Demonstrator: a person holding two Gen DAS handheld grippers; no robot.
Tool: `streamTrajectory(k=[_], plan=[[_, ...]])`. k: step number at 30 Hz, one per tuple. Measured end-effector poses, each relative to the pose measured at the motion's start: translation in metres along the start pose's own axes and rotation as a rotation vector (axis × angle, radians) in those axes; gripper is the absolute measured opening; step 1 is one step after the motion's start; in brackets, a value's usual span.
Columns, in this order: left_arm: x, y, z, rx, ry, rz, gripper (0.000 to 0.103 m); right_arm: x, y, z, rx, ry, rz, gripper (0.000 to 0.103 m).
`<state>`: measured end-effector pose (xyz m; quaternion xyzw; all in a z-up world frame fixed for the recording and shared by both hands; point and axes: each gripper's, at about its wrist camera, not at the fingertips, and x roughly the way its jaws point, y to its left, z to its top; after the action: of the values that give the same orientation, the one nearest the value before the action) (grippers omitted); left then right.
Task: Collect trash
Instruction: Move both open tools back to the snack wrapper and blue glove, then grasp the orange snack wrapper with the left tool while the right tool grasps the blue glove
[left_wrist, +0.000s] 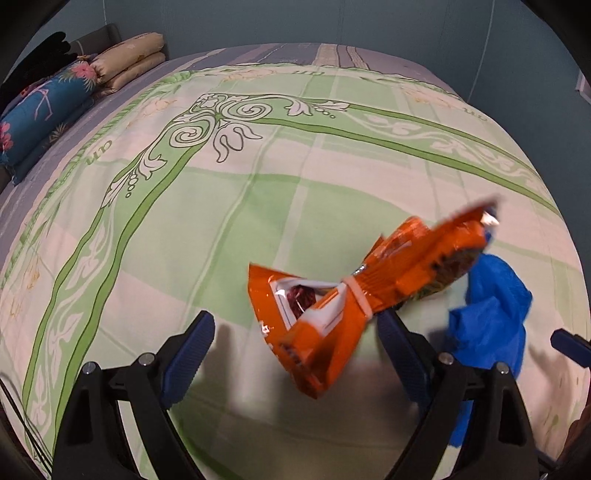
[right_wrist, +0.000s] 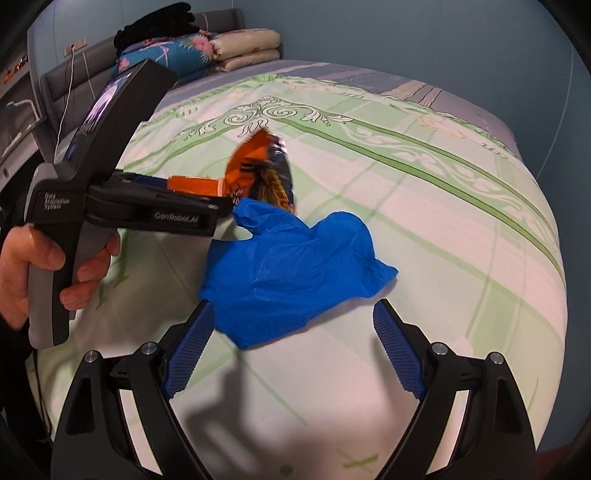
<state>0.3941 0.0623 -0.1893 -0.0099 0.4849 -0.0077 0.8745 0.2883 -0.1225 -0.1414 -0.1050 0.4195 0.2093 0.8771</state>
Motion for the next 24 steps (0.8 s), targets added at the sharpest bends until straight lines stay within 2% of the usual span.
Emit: streamTrajectory(k=[10,15,17,18,19,21,22,23,24], plan=[[0.029,0.013,0.021,-0.047,0.028,0.012,0.082,0.037,0.0,0.014,-0.038,0.044,0.006,0.083],[0.035,0.013,0.033,-0.043,0.027,0.017,0.07,0.052,0.003,0.02,-0.054,0.061,0.014,0.083],[0.036,0.015,0.037,-0.048,0.026,0.012,0.059,0.055,0.004,0.022,-0.053,0.065,0.024,0.08],[0.036,0.016,0.038,-0.05,0.026,0.011,0.055,0.057,0.004,0.023,-0.05,0.07,0.031,0.073],[0.036,0.017,0.039,-0.052,0.024,0.012,0.047,0.058,0.004,0.023,-0.047,0.072,0.037,0.065],[0.036,0.019,0.04,-0.053,0.021,0.017,0.037,0.058,0.004,0.024,-0.039,0.076,0.044,0.058],[0.035,0.02,0.039,-0.051,0.013,0.024,0.032,0.058,0.005,0.024,-0.04,0.079,0.047,0.051],[0.034,0.021,0.038,-0.046,0.006,0.026,0.03,0.058,0.004,0.024,-0.038,0.084,0.055,0.047],[0.033,0.021,0.037,-0.044,0.003,0.028,0.028,0.058,0.004,0.024,-0.033,0.086,0.061,0.038]])
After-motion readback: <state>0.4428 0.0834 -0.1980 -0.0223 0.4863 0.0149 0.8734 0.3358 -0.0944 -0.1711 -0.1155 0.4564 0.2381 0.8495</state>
